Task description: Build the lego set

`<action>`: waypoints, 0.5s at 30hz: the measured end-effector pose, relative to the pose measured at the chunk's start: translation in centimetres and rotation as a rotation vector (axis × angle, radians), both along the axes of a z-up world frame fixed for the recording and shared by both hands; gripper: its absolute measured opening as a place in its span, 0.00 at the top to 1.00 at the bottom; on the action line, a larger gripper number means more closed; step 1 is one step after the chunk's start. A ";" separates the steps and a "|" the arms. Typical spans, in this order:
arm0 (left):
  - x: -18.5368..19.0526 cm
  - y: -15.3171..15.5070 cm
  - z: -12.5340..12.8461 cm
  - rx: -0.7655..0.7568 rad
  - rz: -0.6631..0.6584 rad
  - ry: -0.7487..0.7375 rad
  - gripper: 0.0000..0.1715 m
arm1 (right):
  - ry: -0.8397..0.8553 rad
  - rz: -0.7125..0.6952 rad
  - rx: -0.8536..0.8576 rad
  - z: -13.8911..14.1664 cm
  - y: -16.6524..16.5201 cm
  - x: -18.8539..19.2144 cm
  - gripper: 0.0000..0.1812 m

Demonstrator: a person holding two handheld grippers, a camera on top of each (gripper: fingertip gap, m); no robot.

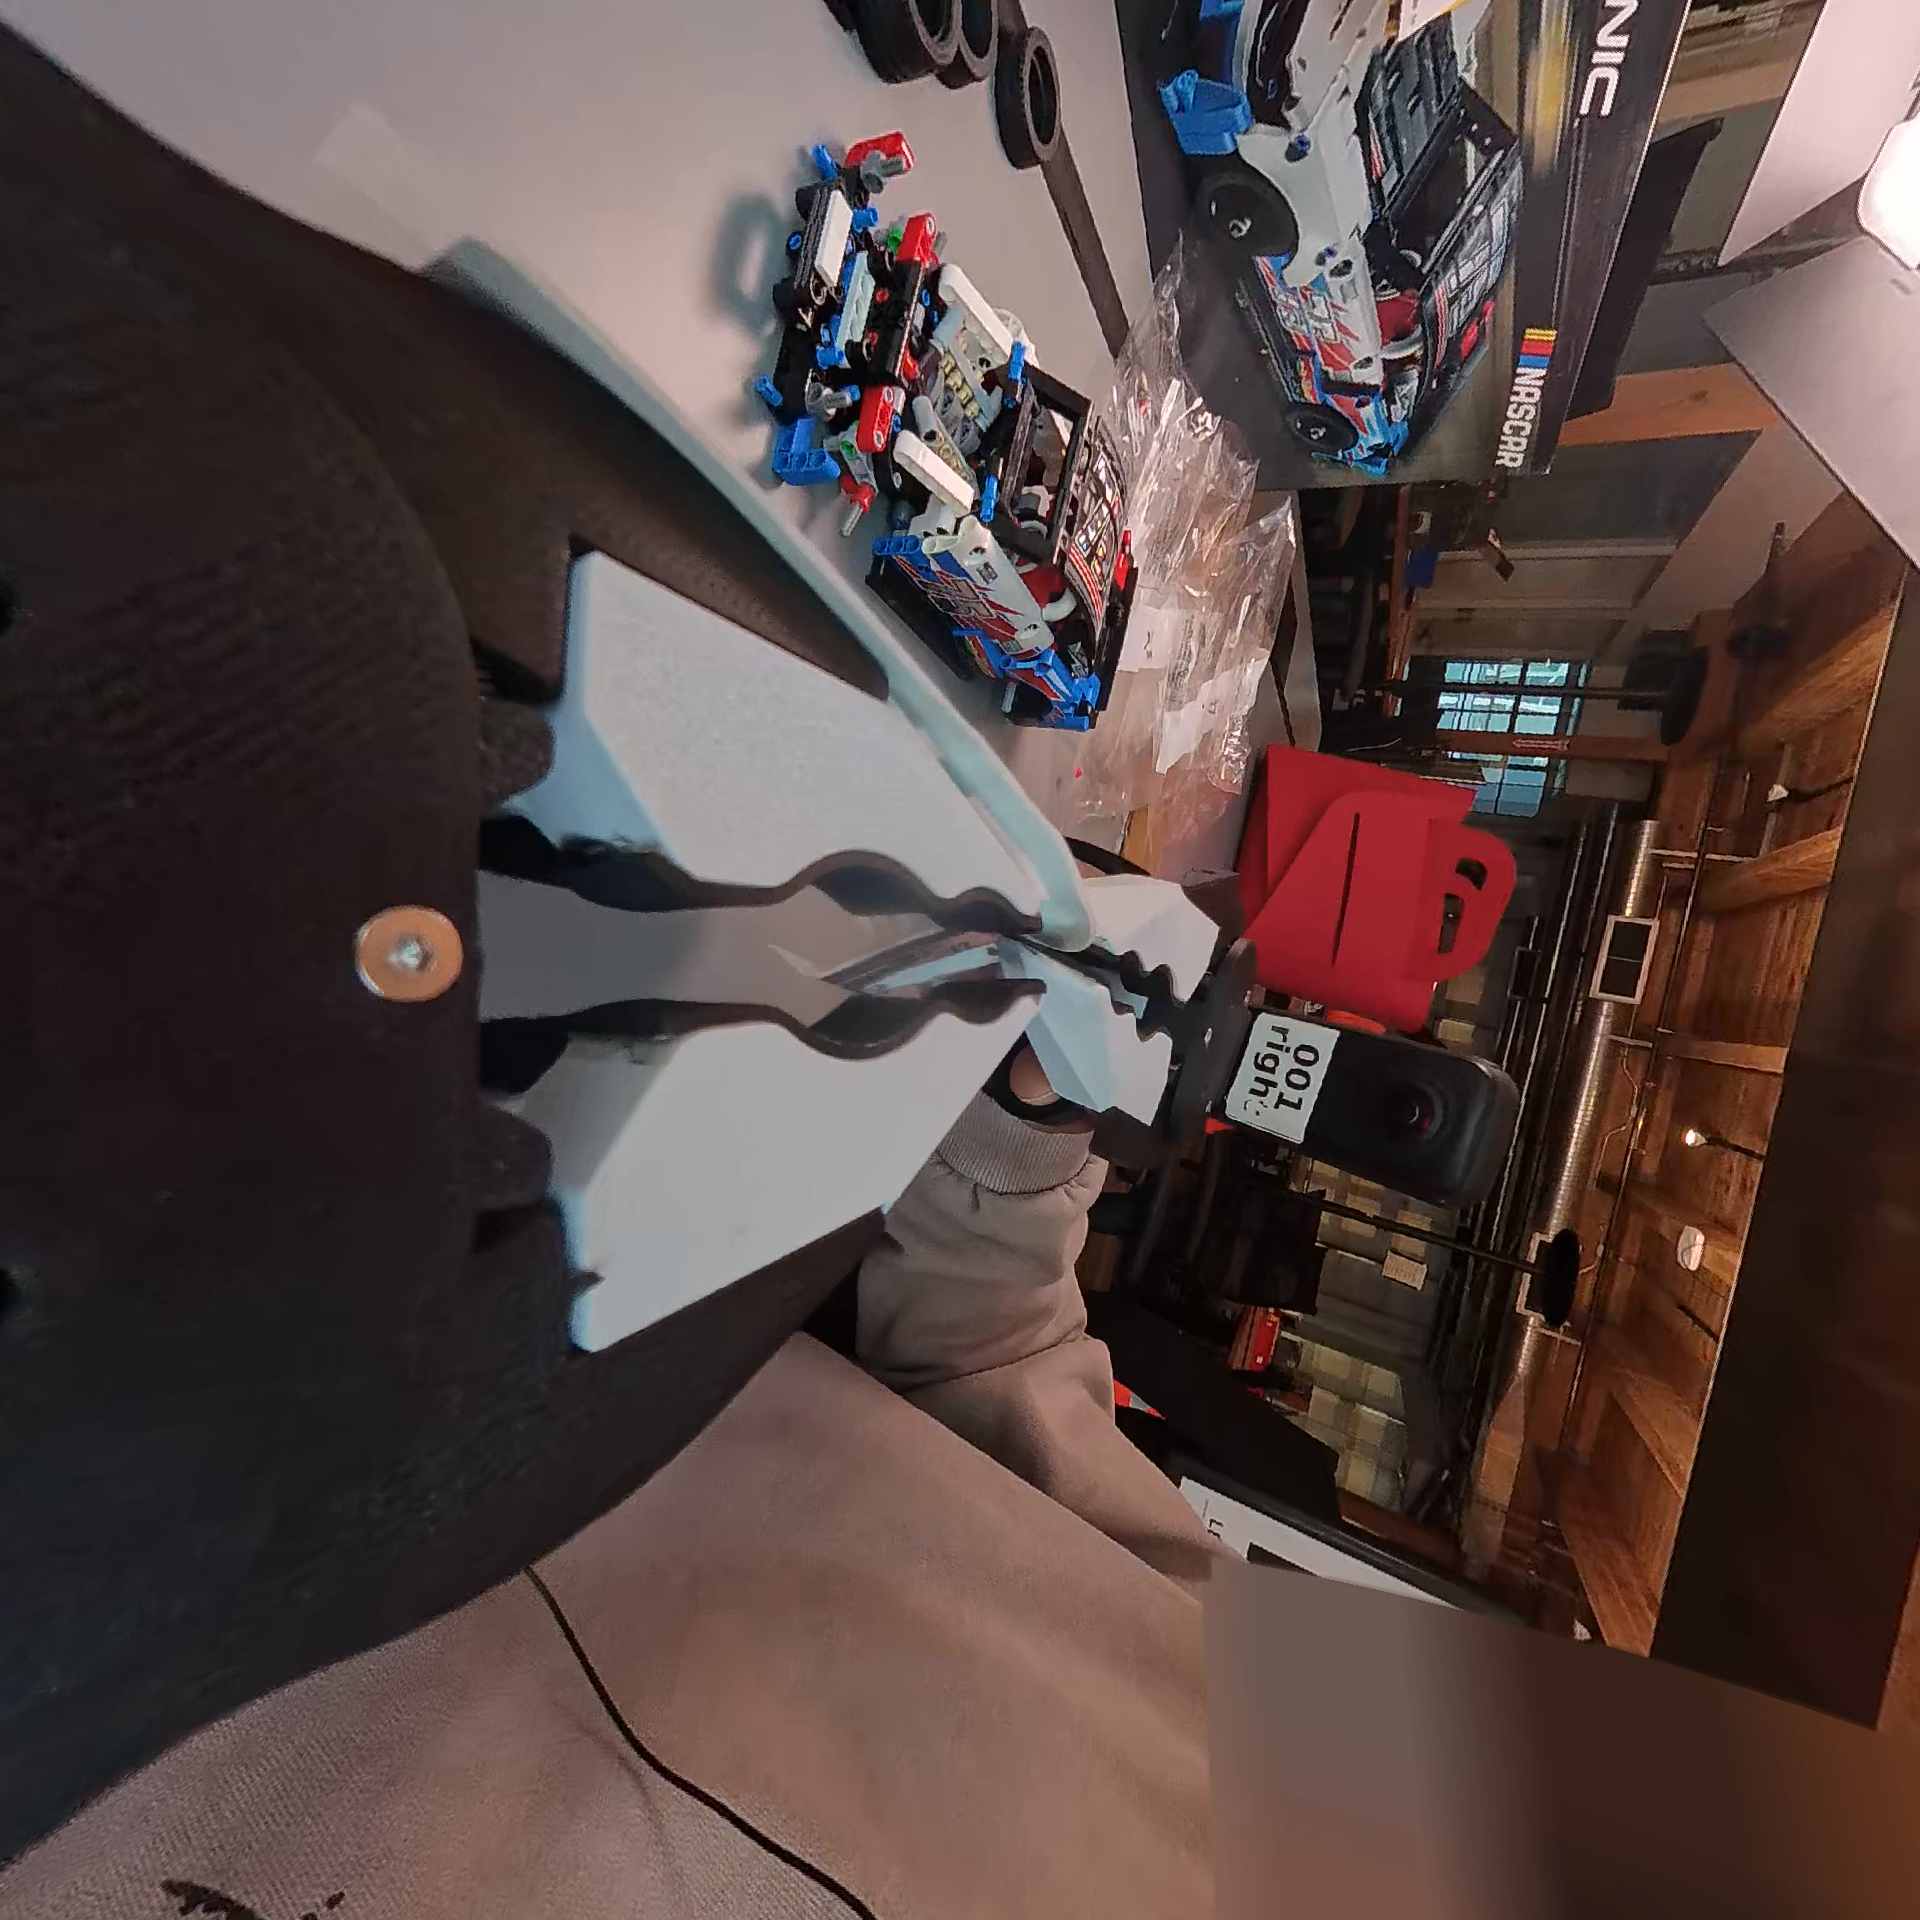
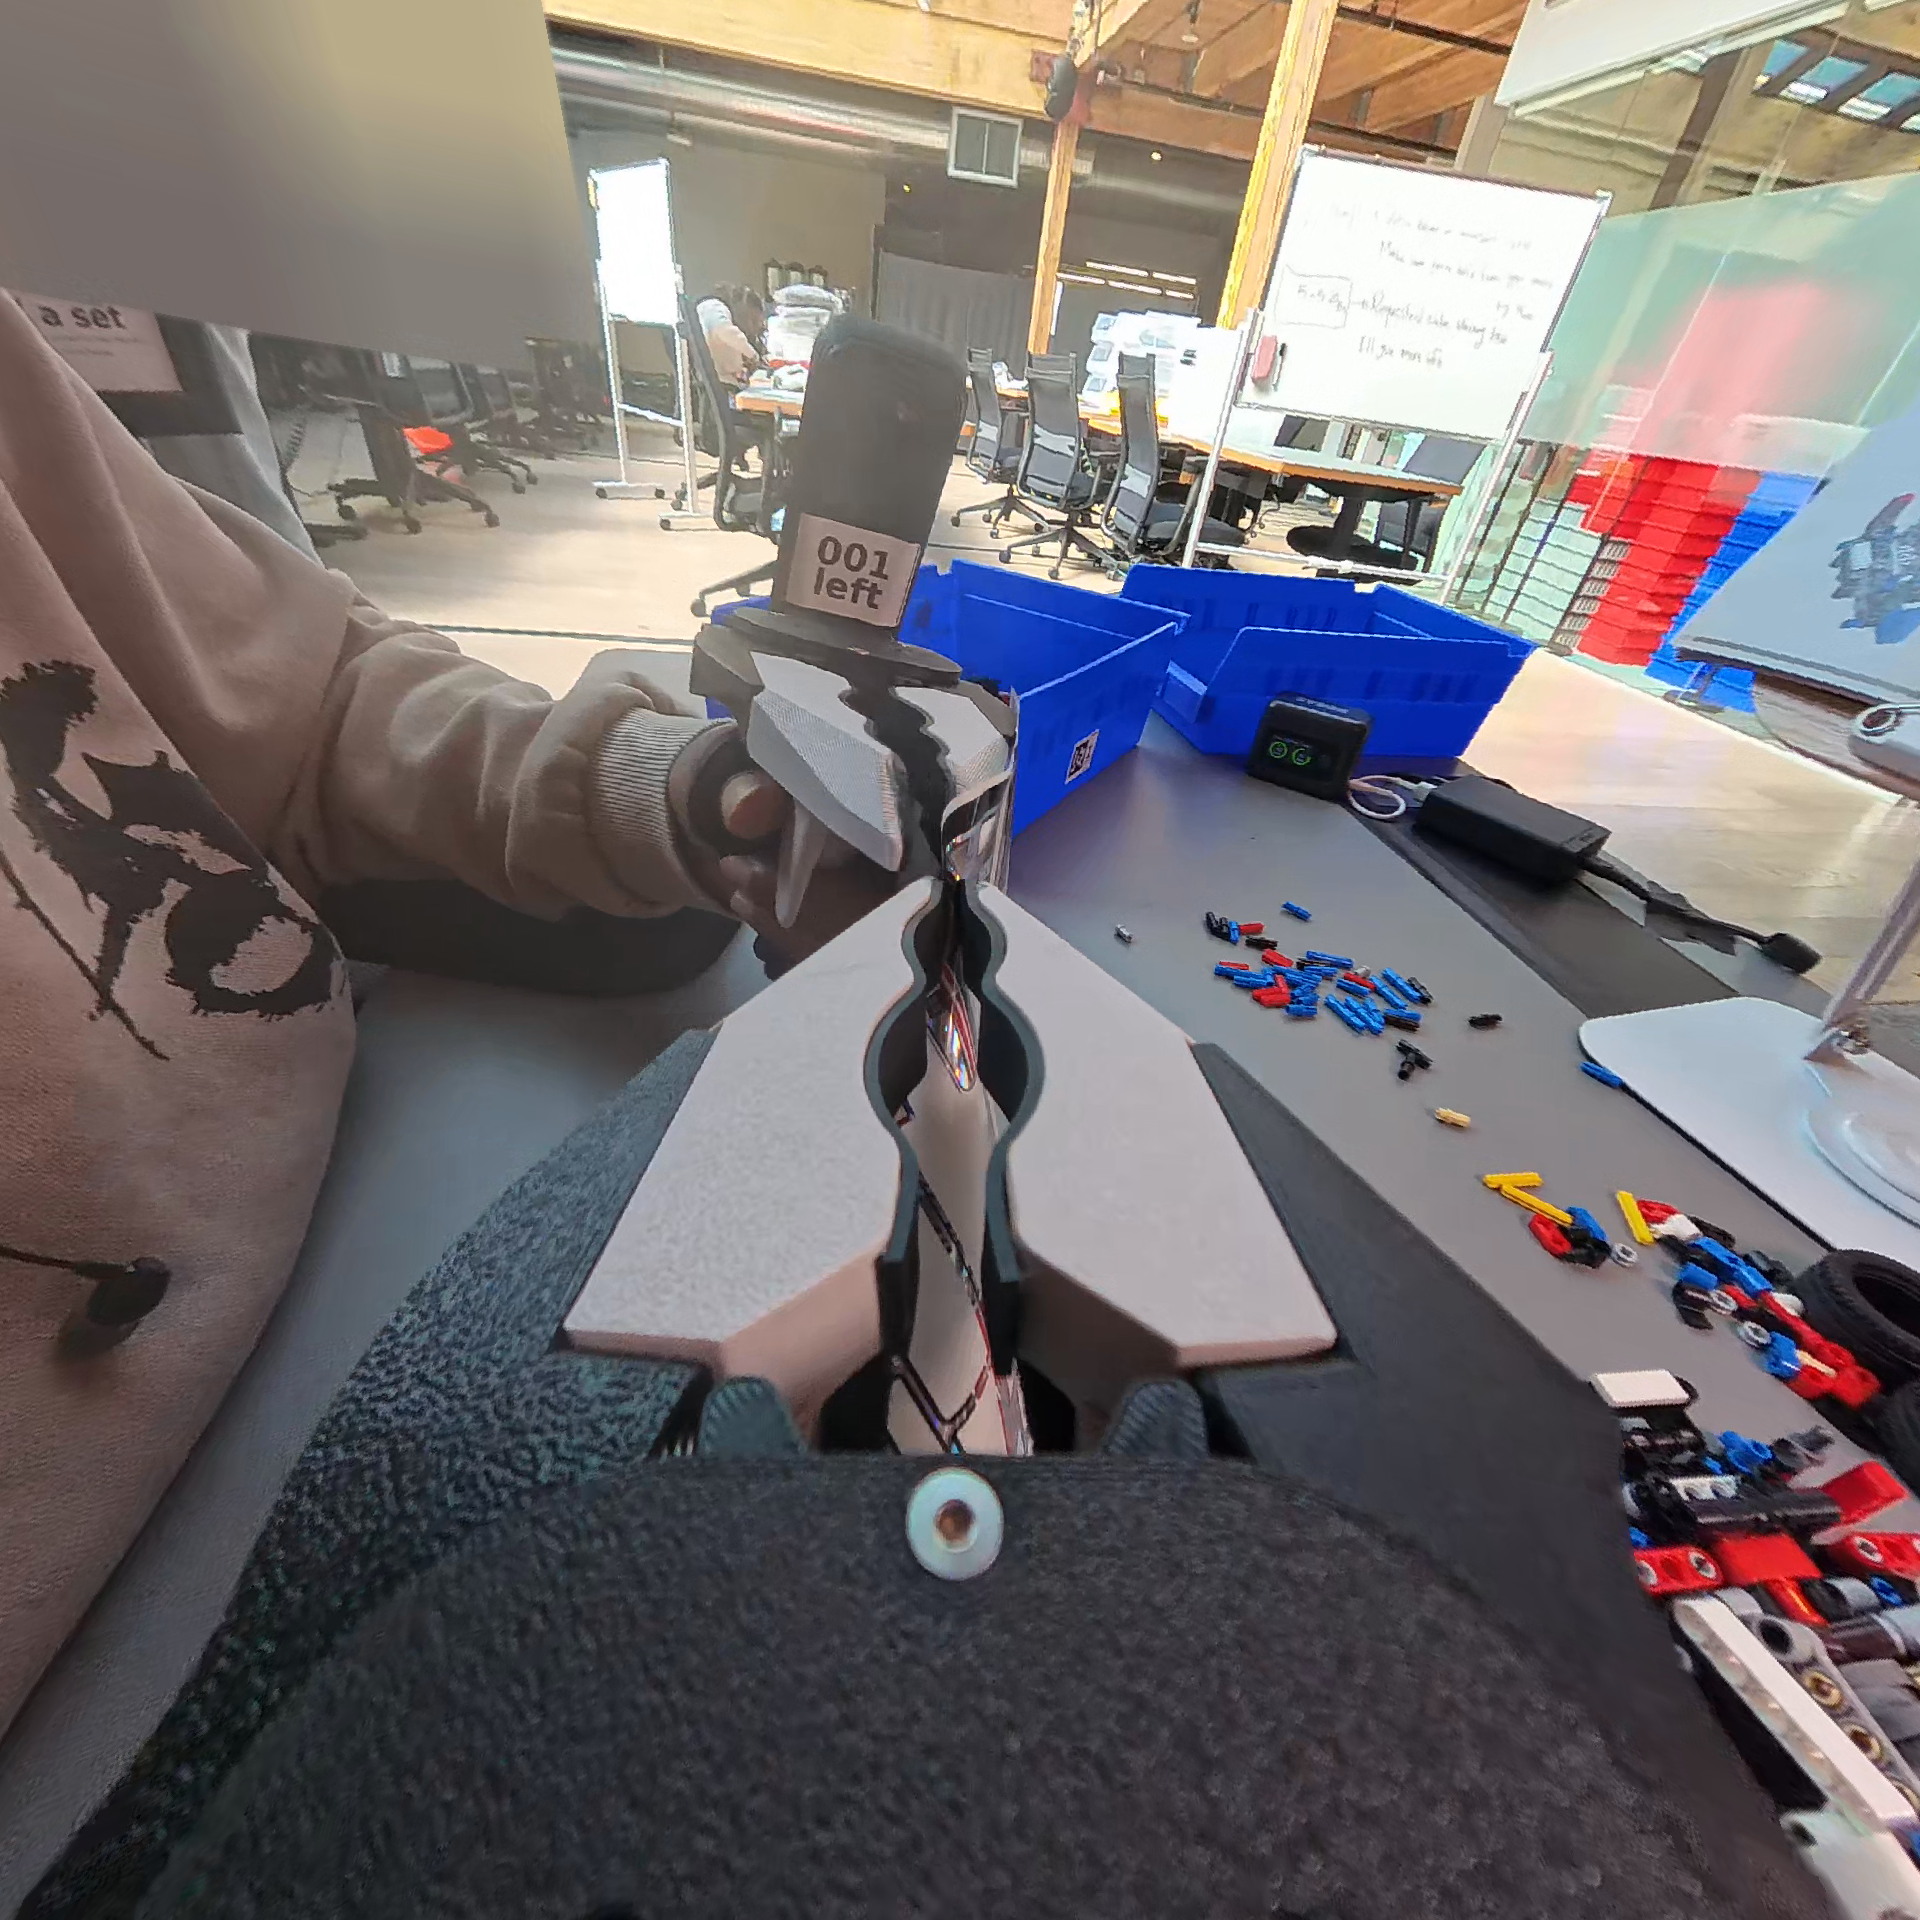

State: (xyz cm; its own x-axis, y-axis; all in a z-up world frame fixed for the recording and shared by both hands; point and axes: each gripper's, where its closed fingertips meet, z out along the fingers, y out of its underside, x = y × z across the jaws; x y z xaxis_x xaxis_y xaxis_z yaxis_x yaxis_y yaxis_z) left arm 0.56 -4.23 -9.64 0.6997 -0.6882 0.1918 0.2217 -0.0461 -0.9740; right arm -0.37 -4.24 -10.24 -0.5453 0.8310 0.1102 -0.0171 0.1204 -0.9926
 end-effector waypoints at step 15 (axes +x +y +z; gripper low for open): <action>-0.3 0.8 -1.1 0.013 0.133 0.230 1.00 | 0.005 -0.041 0.159 -1.1 -0.1 0.0 0.98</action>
